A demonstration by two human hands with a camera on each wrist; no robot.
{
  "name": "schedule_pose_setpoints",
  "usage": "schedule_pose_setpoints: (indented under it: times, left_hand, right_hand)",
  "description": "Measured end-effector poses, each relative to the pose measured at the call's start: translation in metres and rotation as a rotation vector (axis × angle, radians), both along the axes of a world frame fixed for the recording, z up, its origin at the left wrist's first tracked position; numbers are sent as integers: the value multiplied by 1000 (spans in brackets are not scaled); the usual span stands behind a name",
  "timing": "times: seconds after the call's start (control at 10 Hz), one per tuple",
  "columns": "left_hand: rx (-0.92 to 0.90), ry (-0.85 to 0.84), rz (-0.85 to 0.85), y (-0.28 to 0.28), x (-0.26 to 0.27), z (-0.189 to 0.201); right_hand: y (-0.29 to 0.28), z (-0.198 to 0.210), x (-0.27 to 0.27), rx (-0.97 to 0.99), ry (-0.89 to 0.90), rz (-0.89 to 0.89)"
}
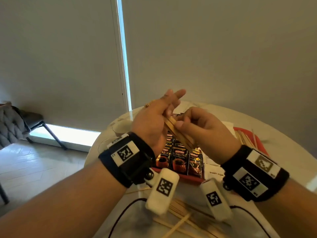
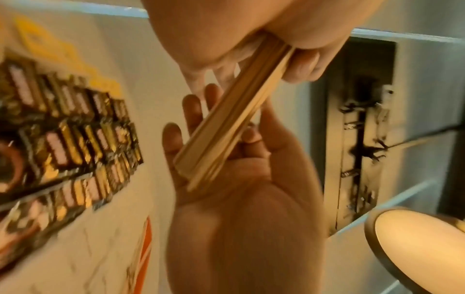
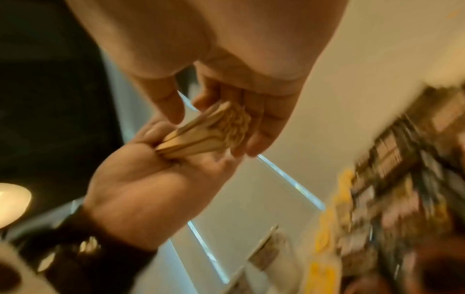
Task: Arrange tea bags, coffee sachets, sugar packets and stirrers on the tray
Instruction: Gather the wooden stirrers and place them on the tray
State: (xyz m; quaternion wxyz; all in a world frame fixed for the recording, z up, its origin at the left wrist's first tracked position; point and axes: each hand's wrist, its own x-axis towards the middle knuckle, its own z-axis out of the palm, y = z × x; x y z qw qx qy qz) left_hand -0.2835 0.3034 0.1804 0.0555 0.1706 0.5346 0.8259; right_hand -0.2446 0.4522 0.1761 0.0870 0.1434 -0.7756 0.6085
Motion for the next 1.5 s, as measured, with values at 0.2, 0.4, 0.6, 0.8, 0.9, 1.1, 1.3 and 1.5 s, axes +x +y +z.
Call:
schedule_pose_setpoints:
  times: [0.2, 0.4, 0.6, 0.8, 0.9, 1.1, 1.3, 1.5]
  left_hand:
    - [35, -309, -111, 32, 0, -3]
    - [-16, -398, -155, 70, 11, -1]
    - [-145, -439, -124, 113, 13, -1]
    - [-457, -363, -186, 144, 24, -14]
    - [-682, -315, -273, 161, 27, -21]
    - [-970, -108, -367, 194, 26, -35]
    - [-1114, -30, -392, 204, 23, -43]
    - [-1232, 59, -392, 203, 13, -49]
  right_hand:
    - [15, 18, 20, 596, 270, -98]
    - [36, 22, 30, 670, 168, -187]
    - [73, 19, 33, 477, -25, -298]
    - [135, -4, 32, 543, -316, -569]
    - [164, -18, 31, 660, -442, -689]
    - [176, -37, 21, 759, -597, -736]
    - [175, -46, 17, 969, -634, -634]
    - [184, -41, 25, 933, -606, -574]
